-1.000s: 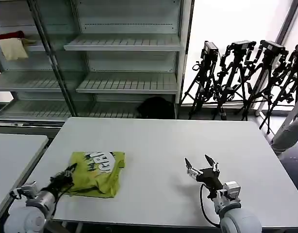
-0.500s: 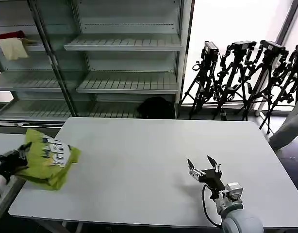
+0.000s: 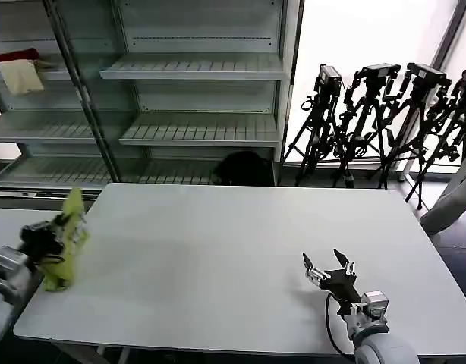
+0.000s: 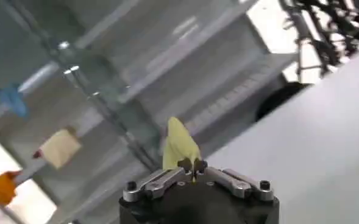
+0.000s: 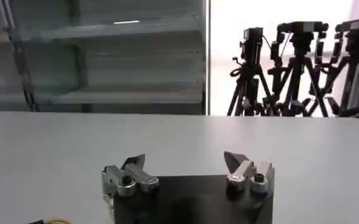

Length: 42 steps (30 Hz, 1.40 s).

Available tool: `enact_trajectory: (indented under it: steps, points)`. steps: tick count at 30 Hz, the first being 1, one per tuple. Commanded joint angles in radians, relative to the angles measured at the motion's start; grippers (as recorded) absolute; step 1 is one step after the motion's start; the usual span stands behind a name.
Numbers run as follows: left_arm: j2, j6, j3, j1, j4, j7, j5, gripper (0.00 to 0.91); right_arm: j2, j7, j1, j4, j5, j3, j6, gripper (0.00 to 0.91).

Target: Fold and organize the clothes.

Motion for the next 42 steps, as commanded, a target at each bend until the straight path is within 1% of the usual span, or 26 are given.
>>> enact_trajectory:
  steps: [1,4,7,11,13,15,20,21,22,23,26,29,30,31,33,35,37,38,39,40,41,42]
  points:
    - [-0.307,0.027,0.567,-0.069,0.0,-0.054,0.39,0.01,-0.001,0.001,-0.006,-0.021,0.002,0.014,0.014,0.907]
    - [-0.342,0.047,0.638,-0.134,0.024,-0.109,0.338,0.01,-0.001,0.0,-0.001,-0.007,-0.002,0.017,0.007,0.907]
    - [-0.352,0.105,0.684,-0.188,0.03,-0.156,0.233,0.01,0.004,-0.001,0.004,0.003,-0.013,0.014,-0.002,0.907]
    - [-0.373,0.151,0.727,-0.251,0.053,-0.219,0.121,0.02,0.009,-0.008,0.011,0.025,-0.019,-0.003,-0.01,0.907]
    - [-0.383,0.157,0.745,-0.281,0.066,-0.255,0.067,0.02,0.013,-0.01,0.02,0.047,-0.014,-0.014,-0.029,0.907]
    - [-0.397,0.157,0.763,-0.314,0.081,-0.275,0.059,0.02,0.021,-0.016,0.032,0.075,-0.004,-0.034,-0.053,0.907]
    - [-0.439,0.157,0.772,-0.4,0.156,-0.333,-0.005,0.02,0.052,-0.007,0.074,0.113,-0.006,-0.096,-0.118,0.907]
    - [-0.446,0.157,0.77,-0.418,0.168,-0.343,-0.011,0.101,0.06,-0.004,0.081,0.114,-0.009,-0.107,-0.127,0.907]
    - [-0.451,0.157,0.764,-0.435,0.193,-0.348,-0.012,0.534,0.066,-0.002,0.088,0.114,-0.014,-0.117,-0.135,0.907]
    - [-0.453,0.157,0.762,-0.447,0.205,-0.355,-0.014,0.907,0.072,-0.002,0.092,0.112,-0.019,-0.127,-0.143,0.907]
    - [-0.455,0.156,0.747,-0.465,0.233,-0.364,-0.026,0.907,0.08,0.0,0.101,0.112,-0.021,-0.152,-0.167,0.907]
    - [-0.451,0.155,0.73,-0.474,0.217,-0.374,-0.121,0.907,0.091,0.004,0.109,0.116,0.03,-0.184,-0.192,0.907]
    - [-0.448,0.156,0.722,-0.48,0.203,-0.382,-0.176,0.907,0.104,0.023,0.124,0.111,0.091,-0.206,-0.223,0.907]
    - [-0.445,0.156,0.715,-0.483,0.197,-0.384,-0.2,0.907,0.106,0.023,0.126,0.109,0.091,-0.21,-0.227,0.907]
    - [-0.426,0.156,0.691,-0.486,0.157,-0.388,-0.263,0.907,0.125,0.062,0.158,0.078,0.185,-0.251,-0.227,0.907]
    - [-0.399,0.156,0.67,-0.479,0.122,-0.391,-0.298,0.907,0.139,0.1,0.178,0.056,0.23,-0.283,-0.228,0.907]
    - [-0.34,0.158,0.616,-0.445,0.042,-0.389,-0.357,0.907,0.164,0.176,0.21,0.018,0.295,-0.333,-0.228,0.907]
    - [-0.314,0.158,0.58,-0.427,0.004,-0.38,-0.371,0.907,0.174,0.201,0.219,0.007,0.311,-0.344,-0.229,0.907]
    - [-0.286,0.158,0.538,-0.407,-0.033,-0.373,-0.384,0.907,0.188,0.245,0.246,-0.024,0.35,-0.373,-0.229,0.907]
    - [-0.262,0.158,0.51,-0.393,-0.059,-0.375,-0.409,0.907,0.195,0.266,0.257,-0.043,0.373,-0.388,-0.229,0.907]
    - [-0.235,0.158,0.478,-0.375,-0.08,-0.375,-0.417,0.907,0.207,0.327,0.286,-0.077,0.448,-0.412,-0.229,0.907]
    - [-0.217,0.157,0.451,-0.362,-0.1,-0.372,-0.419,0.907,0.217,0.372,0.308,-0.113,0.484,-0.423,-0.229,0.907]
